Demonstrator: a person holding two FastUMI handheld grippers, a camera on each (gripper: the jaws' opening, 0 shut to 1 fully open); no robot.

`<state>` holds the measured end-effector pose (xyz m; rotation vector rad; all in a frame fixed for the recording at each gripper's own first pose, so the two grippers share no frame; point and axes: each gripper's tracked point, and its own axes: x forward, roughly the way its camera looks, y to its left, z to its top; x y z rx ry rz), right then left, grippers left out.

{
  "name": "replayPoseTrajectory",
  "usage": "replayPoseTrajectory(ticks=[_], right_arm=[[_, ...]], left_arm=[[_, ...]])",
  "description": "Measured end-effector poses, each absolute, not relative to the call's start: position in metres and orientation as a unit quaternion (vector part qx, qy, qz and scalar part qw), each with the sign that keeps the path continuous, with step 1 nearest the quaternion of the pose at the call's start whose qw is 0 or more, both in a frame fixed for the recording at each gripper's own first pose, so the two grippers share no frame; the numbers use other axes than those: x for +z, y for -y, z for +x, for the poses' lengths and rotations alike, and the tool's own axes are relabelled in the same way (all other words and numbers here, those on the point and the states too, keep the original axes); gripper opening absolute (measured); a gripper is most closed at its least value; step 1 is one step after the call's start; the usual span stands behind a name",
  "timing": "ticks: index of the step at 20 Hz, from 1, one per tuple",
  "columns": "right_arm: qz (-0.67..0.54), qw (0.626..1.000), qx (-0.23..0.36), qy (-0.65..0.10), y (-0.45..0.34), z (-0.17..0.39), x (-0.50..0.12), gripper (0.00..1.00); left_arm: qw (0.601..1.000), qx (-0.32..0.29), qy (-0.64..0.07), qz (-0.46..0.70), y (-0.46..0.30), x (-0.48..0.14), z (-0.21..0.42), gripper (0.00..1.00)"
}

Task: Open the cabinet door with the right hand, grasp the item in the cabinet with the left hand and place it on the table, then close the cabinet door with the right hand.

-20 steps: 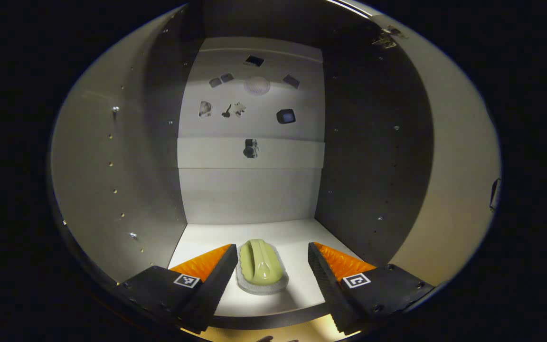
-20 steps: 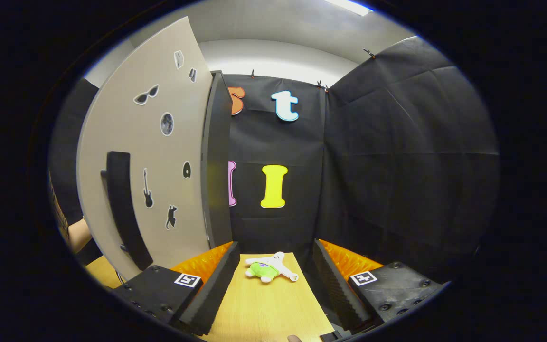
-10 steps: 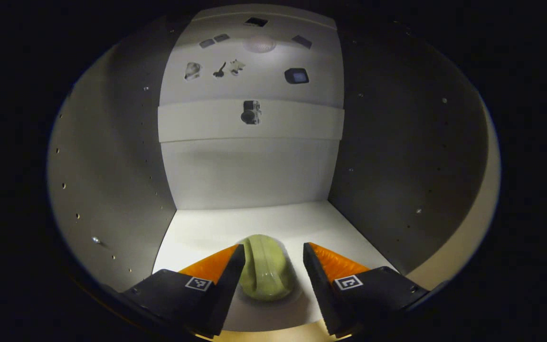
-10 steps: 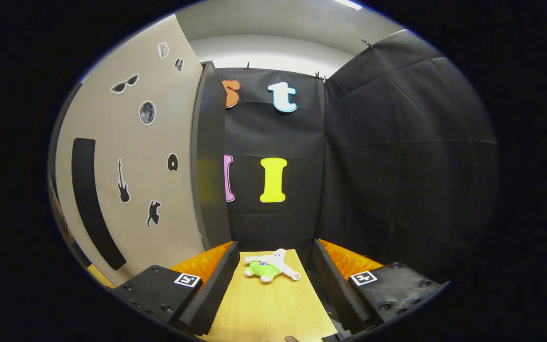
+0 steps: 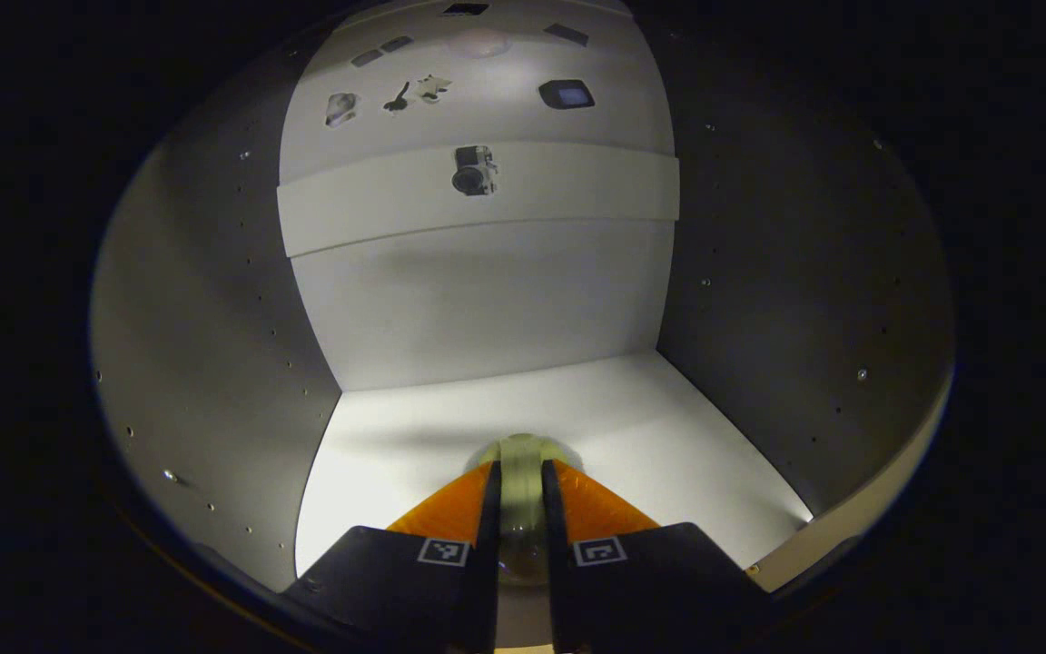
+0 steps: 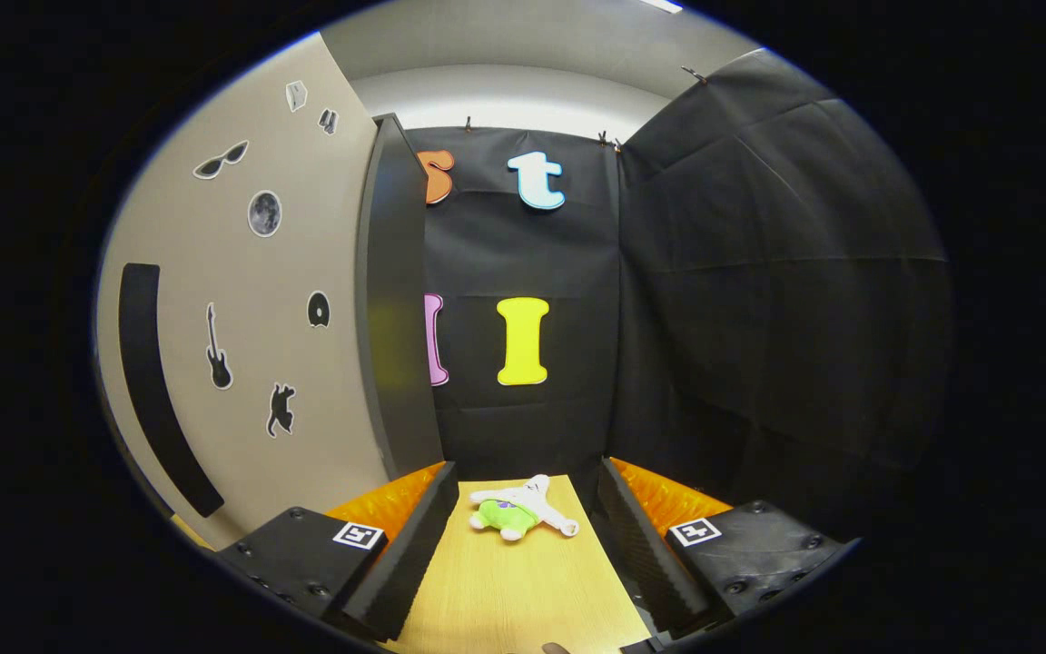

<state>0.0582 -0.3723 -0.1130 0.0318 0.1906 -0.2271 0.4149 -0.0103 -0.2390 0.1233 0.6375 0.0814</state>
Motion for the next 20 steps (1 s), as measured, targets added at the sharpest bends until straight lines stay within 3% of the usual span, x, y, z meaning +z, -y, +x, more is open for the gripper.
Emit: replayPoseTrajectory(ticks=[3, 10, 20], right_arm=[[0.013, 0.989, -0.112, -0.098, 0.372, 0.057, -0.115, 0.98], [0.018, 0.99, -0.094, -0.103, 0.363, 0.052, -0.116, 0.98], [0.02, 0.995, -0.057, -0.077, 0.322, 0.035, -0.099, 0.98]], left_arm=[[0.948, 0.051, -0.31, 0.055, 0.01, -0.238, 0.414, 0.22], [0.953, 0.068, -0.295, 0.024, 0.013, -0.221, 0.384, 0.22], [0.965, 0.069, -0.252, -0.016, 0.026, -0.174, 0.262, 0.22]])
